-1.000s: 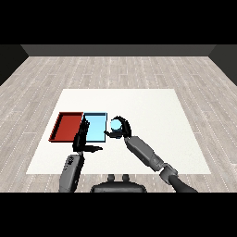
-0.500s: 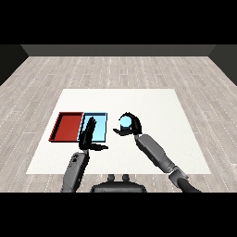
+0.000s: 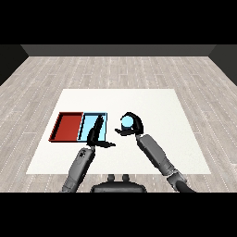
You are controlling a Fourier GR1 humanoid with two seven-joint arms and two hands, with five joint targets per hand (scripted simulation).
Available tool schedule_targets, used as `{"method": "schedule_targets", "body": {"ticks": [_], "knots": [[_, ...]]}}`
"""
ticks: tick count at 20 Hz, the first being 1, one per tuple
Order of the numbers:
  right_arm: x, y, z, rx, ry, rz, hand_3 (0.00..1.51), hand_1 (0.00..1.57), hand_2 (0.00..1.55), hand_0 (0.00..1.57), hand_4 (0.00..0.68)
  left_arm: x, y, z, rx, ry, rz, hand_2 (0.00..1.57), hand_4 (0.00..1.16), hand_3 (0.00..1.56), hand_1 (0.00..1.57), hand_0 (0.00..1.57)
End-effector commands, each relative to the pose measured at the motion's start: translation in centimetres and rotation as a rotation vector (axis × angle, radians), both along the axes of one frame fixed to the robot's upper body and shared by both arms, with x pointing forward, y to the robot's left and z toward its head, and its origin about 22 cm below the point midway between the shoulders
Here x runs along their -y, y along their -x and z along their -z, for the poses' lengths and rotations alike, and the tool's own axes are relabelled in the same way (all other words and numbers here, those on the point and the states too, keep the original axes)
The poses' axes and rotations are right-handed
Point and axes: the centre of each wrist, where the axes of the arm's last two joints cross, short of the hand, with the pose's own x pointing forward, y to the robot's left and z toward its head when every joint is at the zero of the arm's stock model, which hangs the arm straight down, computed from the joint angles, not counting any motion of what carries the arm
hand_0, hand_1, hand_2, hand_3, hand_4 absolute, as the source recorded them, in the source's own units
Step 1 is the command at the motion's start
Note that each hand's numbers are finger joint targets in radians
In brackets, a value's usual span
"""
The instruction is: Pick the blue can and put it in the blue box
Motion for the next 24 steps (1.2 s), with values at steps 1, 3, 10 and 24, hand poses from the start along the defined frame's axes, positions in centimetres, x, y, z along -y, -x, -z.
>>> {"method": "schedule_targets", "body": {"ticks": [1,3,10,24], "knots": [[-0.9,0.4,-0.6,0.011,0.014,-0.024,1.41,1.42,1.44,1.42,0.661,1.9,-0.9,1.1,-0.027,-0.025,0.017,0.00,0.00,0.00,0.00,0.00],[-1.1,2.3,-1.3,0.023,-0.019,-0.021,1.41,1.41,1.45,1.41,0.660,2.8,0.0,1.4,-0.060,-0.006,0.016,0.00,0.00,0.00,0.00,0.00],[-1.2,1.0,-0.8,0.052,-0.007,-0.054,1.40,1.40,1.44,1.40,0.668,3.0,-1.4,3.4,-0.092,-0.033,0.029,0.00,0.00,0.00,0.00,0.00],[-2.7,1.8,-0.7,0.056,0.004,-0.098,1.40,1.40,1.43,1.40,0.657,5.8,1.0,2.9,-0.107,-0.019,0.060,0.00,0.00,0.00,0.00,0.00]]}}
